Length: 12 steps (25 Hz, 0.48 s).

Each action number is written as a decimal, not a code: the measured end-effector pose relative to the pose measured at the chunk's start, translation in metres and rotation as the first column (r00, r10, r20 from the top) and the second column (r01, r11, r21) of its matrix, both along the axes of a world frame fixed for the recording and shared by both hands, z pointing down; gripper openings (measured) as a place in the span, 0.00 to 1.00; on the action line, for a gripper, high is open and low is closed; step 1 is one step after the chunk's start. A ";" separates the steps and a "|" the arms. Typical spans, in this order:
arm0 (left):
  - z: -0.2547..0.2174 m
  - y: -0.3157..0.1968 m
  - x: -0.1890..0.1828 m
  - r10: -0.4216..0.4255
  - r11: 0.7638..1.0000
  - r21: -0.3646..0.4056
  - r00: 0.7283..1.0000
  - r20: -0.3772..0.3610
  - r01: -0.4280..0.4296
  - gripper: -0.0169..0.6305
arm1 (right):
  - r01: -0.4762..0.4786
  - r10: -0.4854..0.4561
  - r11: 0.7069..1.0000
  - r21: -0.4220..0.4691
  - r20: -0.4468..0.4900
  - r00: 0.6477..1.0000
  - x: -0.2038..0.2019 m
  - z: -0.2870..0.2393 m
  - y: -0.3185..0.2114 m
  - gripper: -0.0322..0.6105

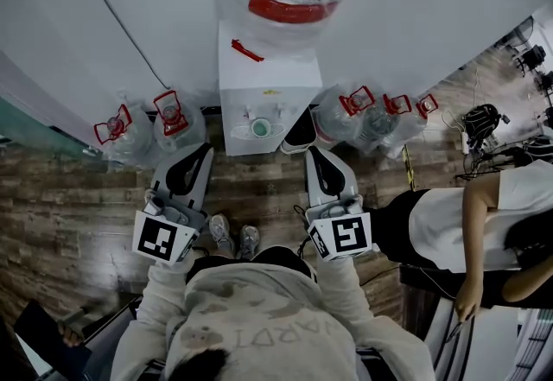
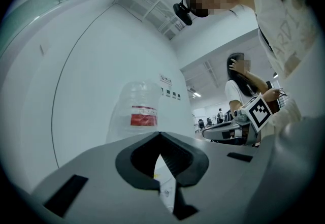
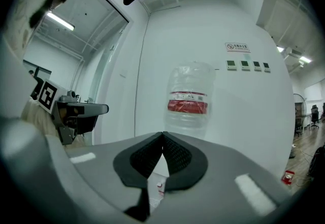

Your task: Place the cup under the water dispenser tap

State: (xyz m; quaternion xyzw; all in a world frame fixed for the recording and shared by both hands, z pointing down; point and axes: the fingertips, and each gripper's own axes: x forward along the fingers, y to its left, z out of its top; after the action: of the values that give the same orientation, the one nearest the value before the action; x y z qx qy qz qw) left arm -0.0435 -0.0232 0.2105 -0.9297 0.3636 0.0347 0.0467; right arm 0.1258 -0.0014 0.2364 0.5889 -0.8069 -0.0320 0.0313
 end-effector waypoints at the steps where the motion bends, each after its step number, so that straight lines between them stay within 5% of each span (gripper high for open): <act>1: -0.001 0.000 0.000 -0.001 1.000 0.001 1.000 0.000 0.001 0.03 | 0.000 0.000 1.000 0.004 -0.002 1.000 0.000 -0.001 0.000 0.06; 12: -0.003 -0.005 -0.002 -0.005 1.000 0.004 1.000 -0.001 0.005 0.03 | 0.003 -0.003 1.000 0.025 -0.001 1.000 -0.006 -0.006 -0.005 0.06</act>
State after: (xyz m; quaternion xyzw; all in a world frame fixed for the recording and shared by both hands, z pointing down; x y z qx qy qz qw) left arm -0.0455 -0.0286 0.2073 -0.9286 0.3661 0.0356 0.0486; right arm 0.1203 -0.0067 0.2303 0.5880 -0.8074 -0.0425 0.0243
